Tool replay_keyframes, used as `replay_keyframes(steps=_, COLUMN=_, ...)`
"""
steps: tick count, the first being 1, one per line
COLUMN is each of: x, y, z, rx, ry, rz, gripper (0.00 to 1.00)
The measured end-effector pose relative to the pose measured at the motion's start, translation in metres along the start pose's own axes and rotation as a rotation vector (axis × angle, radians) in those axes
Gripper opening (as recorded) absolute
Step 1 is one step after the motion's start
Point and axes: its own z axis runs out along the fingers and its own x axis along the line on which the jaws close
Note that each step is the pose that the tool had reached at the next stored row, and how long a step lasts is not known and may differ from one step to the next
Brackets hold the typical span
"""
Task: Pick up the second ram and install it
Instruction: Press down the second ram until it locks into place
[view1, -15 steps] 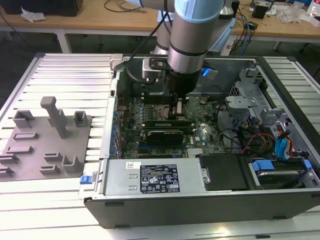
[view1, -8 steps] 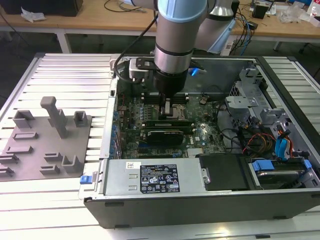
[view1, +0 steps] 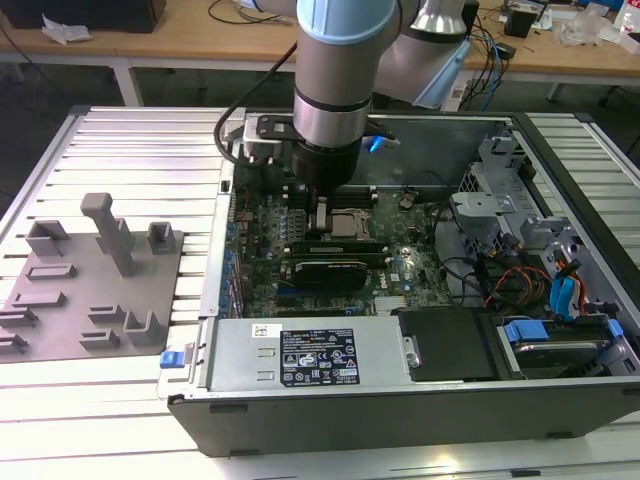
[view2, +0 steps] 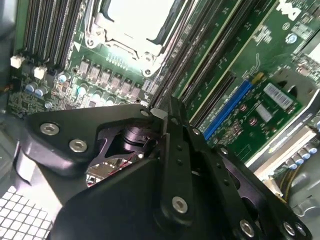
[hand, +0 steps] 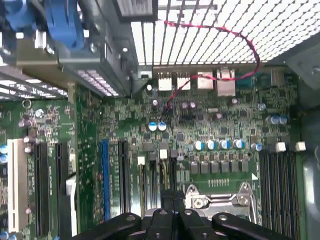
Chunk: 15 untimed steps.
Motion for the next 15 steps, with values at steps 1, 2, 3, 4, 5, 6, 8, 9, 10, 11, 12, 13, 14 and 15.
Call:
replay_keyframes(steps=1, x=0.0002, y=0.0028, z=0.0022, rx=-0.0001, ry=0.0002, rz=0.0, gripper=0.11)
replay_keyframes(steps=2, x=0.0003, y=0.0036, z=0.0039, rx=-0.0001, ry=0.0001, rz=0.0, gripper=0.11)
replay_keyframes(steps=3, x=0.0004, y=0.0042, z=0.0052, rx=-0.0001, ry=0.0003, rz=0.0, gripper=0.11)
replay_keyframes(steps=4, x=0.0005, y=0.0046, z=0.0066, rx=-0.0001, ry=0.0004, rz=0.0, gripper=0.11)
replay_keyframes(steps=5, x=0.0005, y=0.005, z=0.0079, rx=-0.0002, ry=0.0005, rz=0.0, gripper=0.11)
replay_keyframes(steps=6, x=0.0006, y=0.0053, z=0.0092, rx=-0.0003, ry=0.0006, rz=0.0, gripper=0.11)
replay_keyframes(steps=8, x=0.0006, y=0.0058, z=0.0107, rx=-0.0001, ry=0.0002, rz=0.0, gripper=0.11)
replay_keyframes(steps=9, x=0.0007, y=0.0058, z=0.0108, rx=-0.0003, ry=0.0006, rz=0.0, gripper=0.11)
replay_keyframes(steps=10, x=0.0006, y=0.0058, z=0.0106, rx=0.0, ry=0.0, rz=0.0, gripper=0.11)
replay_keyframes(steps=11, x=0.0003, y=0.0057, z=0.0083, rx=0.0005, ry=-0.0011, rz=0.0, gripper=0.11)
replay_keyframes(steps=12, x=0.0005, y=0.0054, z=0.0063, rx=-0.0001, ry=0.0001, rz=0.0, gripper=0.11)
replay_keyframes(steps=13, x=0.0003, y=0.0043, z=0.0058, rx=0.0001, ry=-0.0002, rz=0.0, gripper=0.11)
replay_keyframes(steps=14, x=0.0003, y=0.0031, z=0.0055, rx=0.0001, ry=-0.0001, rz=0.0, gripper=0.11)
replay_keyframes(steps=15, x=0.0003, y=0.0011, z=0.0053, rx=0.0, ry=0.0, rz=0.0, gripper=0.11)
